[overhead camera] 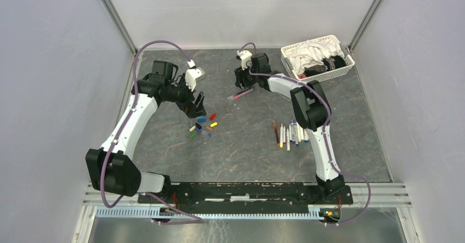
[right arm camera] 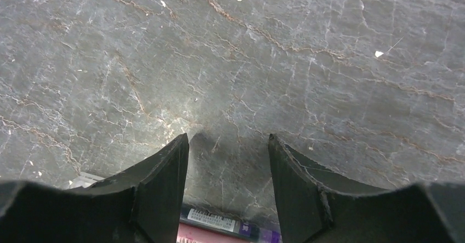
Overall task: Open the pen caps
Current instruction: Move the pen to the center of the board.
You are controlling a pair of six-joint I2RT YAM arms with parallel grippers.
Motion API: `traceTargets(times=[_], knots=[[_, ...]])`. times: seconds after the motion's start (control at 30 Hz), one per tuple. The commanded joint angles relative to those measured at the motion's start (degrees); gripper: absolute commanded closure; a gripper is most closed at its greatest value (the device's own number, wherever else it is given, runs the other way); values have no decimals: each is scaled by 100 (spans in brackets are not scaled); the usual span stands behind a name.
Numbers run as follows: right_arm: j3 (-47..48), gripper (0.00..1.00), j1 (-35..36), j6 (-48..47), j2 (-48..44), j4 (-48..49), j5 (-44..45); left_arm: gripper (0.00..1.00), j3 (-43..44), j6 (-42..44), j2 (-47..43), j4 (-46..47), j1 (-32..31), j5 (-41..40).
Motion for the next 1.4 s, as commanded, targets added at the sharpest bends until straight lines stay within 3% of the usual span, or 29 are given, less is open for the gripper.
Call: traceTargets(times=[0.0,0.3,0.67,1.07,1.3,1.37], knots=[[244,40,57,51,43,-166,-96,0,-82,-57,-88,63,31,165],[-1075,43,160,-118,-641,-42,-94,0,-113,81,-222,-53,31,100],[-3236,46,195,161,-1883,1055,237,0,-139,151,-324,-154,30,121],[-3259,37,150,213,-2605,1107,360,0,-79,211,-584,-333,31,-31],[-4095,37,163,-467,-3460,968,-471,0,-77,213,-652,-403,31,-56],[-4400,36,163,-551,-3691,809,-336,0,-87,201,-652,-401,31,-58]])
